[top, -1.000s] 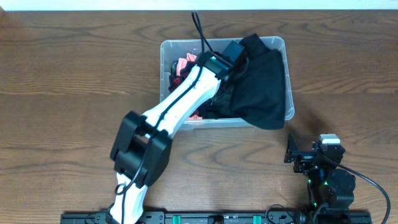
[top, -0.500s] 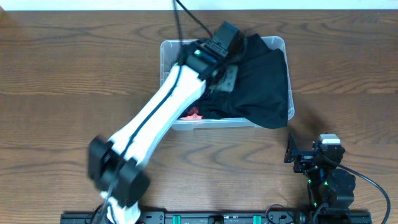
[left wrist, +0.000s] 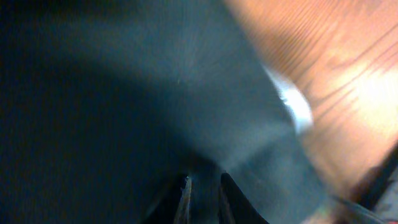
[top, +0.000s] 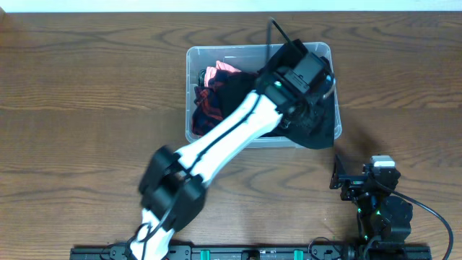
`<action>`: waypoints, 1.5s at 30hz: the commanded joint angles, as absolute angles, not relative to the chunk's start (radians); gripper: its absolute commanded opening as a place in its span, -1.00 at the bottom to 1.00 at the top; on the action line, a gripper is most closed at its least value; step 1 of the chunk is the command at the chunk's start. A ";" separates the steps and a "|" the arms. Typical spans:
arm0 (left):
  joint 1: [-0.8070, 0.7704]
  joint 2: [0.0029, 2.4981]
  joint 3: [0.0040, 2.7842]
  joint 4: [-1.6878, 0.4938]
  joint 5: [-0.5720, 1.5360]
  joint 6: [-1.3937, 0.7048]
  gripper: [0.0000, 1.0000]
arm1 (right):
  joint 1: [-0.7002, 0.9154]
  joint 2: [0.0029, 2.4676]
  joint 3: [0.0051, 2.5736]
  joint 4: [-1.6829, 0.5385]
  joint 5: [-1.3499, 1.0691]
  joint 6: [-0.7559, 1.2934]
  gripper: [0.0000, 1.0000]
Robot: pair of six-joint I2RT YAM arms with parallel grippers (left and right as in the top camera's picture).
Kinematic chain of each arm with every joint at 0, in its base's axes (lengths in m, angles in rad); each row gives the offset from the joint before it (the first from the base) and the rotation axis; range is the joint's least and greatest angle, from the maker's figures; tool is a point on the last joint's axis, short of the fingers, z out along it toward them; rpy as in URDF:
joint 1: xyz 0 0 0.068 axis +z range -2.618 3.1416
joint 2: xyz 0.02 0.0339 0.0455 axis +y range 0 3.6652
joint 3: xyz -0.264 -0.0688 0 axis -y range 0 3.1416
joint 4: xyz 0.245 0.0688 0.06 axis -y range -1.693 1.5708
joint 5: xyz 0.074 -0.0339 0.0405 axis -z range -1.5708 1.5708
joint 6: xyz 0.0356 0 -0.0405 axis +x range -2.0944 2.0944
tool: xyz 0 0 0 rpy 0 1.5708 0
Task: Pack container
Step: 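Lower the black garment onto the plaid shirt and spread it rightward, then open the left gripper and release the black garment in the bin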
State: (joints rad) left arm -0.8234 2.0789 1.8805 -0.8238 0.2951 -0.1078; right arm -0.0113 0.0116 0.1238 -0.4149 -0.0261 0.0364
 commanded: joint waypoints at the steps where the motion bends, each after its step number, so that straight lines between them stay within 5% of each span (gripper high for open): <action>1: -0.813 2.134 1.874 -0.795 0.316 -0.064 -0.66 | -0.019 0.006 0.121 -0.415 -0.027 0.021 0.98; 7: -0.802 2.158 1.876 -0.739 0.133 -0.087 -0.55 | -0.019 0.006 0.121 -0.415 -0.027 0.021 0.98; 16: -0.803 2.022 1.964 -0.842 0.167 -0.125 -0.44 | -0.019 0.006 0.121 -0.415 -0.027 0.021 0.99; 23: -0.797 1.946 1.964 -0.682 0.019 -0.051 -0.26 | -0.019 0.006 0.121 -0.415 -0.027 0.021 0.98; 40: -0.686 2.316 1.949 -0.630 0.099 -0.026 -0.28 | -0.019 0.006 0.121 -0.415 -0.027 0.021 0.99; 45: -0.686 2.299 1.949 -0.705 0.119 -0.027 -0.46 | -0.019 0.006 0.121 -0.415 -0.027 0.021 0.98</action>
State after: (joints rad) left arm -0.6899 2.2555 1.9980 -0.6235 0.1097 -0.0444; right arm -0.0113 0.0116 0.1238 -0.4149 -0.0261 0.0364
